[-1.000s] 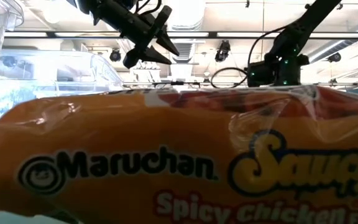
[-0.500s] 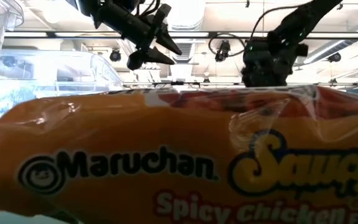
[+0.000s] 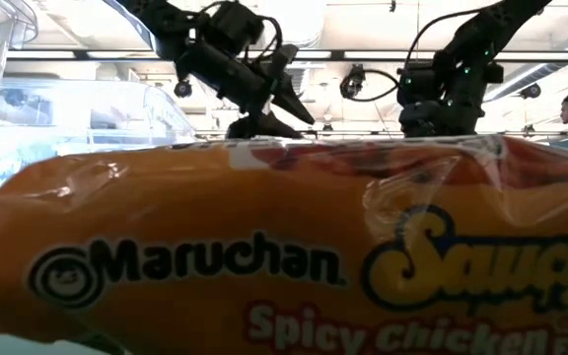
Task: Sort Maruchan noodles
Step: Put the top right blue noodle pack into the middle transparent bin
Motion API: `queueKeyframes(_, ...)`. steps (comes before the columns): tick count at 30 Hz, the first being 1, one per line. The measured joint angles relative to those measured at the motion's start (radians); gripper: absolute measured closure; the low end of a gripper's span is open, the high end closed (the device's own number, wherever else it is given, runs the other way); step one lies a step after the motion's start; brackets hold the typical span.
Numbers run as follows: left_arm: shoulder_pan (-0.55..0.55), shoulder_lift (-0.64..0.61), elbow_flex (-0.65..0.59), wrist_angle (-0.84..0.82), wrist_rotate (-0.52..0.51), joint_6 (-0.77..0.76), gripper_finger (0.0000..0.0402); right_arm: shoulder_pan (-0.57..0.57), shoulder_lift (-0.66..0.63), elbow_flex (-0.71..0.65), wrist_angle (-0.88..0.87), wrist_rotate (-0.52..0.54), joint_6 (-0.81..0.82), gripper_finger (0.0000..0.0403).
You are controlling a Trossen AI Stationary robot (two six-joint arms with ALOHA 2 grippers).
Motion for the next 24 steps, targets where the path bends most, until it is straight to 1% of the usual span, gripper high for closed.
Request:
queueKeyframes(4, -0.018, 0.051, 0.015, 0.010, 0.000, -0.037, 0.0251, 0.000, 0.047, -0.012, 0.032, 0.006, -0.001, 0.0305)
queueKeyframes(8, -0.037, 0.093, 0.031, 0.056, -0.001, -0.098, 0.0251, 0.000, 0.095, -0.013, 0.050, 0.004, -0.017, 0.0305)
queueKeyframes(12, -0.051, 0.143, 0.038, 0.068, -0.029, -0.165, 0.0251, 0.000, 0.130, -0.013, 0.068, 0.004, -0.037, 0.0305)
queueKeyframes(17, -0.065, 0.181, 0.040, 0.132, -0.032, -0.230, 0.0251, 0.009, 0.141, -0.013, 0.109, 0.005, -0.044, 0.0305)
queueKeyframes(24, -0.069, 0.204, 0.041, 0.206, -0.037, -0.259, 0.0251, 0.039, 0.139, -0.013, 0.173, 0.006, -0.044, 0.0305)
